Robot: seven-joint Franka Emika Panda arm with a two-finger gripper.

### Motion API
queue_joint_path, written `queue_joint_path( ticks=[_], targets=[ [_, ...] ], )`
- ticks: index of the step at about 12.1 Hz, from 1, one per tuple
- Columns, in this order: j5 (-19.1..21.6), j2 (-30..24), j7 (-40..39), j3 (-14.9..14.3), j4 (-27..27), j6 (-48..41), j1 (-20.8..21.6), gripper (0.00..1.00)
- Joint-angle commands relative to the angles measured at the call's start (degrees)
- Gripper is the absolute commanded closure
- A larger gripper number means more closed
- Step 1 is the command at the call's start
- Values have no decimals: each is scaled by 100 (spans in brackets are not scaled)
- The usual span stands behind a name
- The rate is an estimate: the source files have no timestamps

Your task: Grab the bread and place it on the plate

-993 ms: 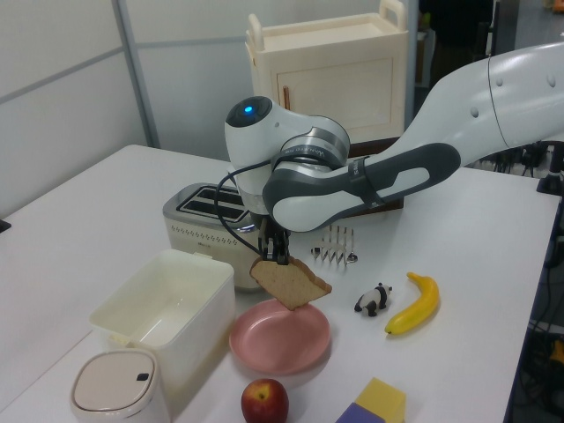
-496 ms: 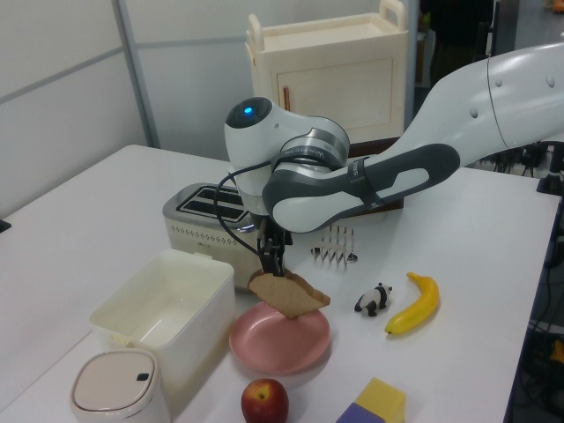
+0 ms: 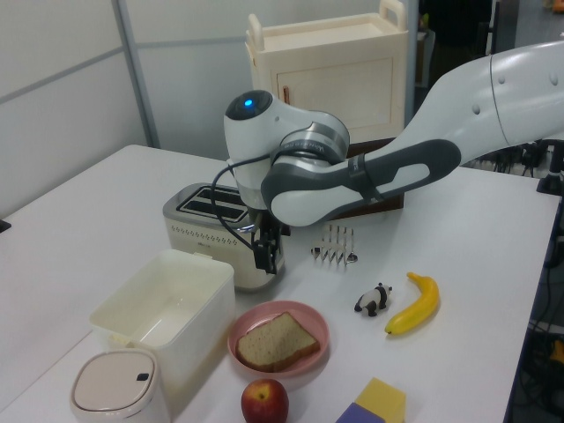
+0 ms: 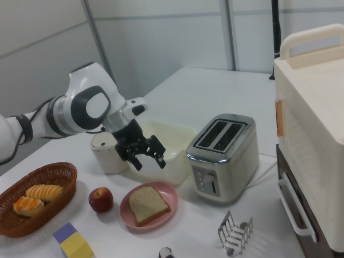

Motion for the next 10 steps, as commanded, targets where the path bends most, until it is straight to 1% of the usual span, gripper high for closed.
queue_joint_path(
  ticks=[1,2,4,5,6,7,10],
  targets=[
    [843,-331,263,-88,158,-1,-37,0],
    [1194,-472,254,-176,324,-281,-99,0],
    [1609,-569,254,-404,693,-843,-161,0],
    [1829,-622,254,-570,904,-1159,-169,0],
    [2135,-770,246,-850,1001,-1449,-169,0],
    [2243,-972,254,-1036,1002,-1505,-169,0],
    [2174,-1097,254,-1370,1011,-1690,-178,0]
  ],
)
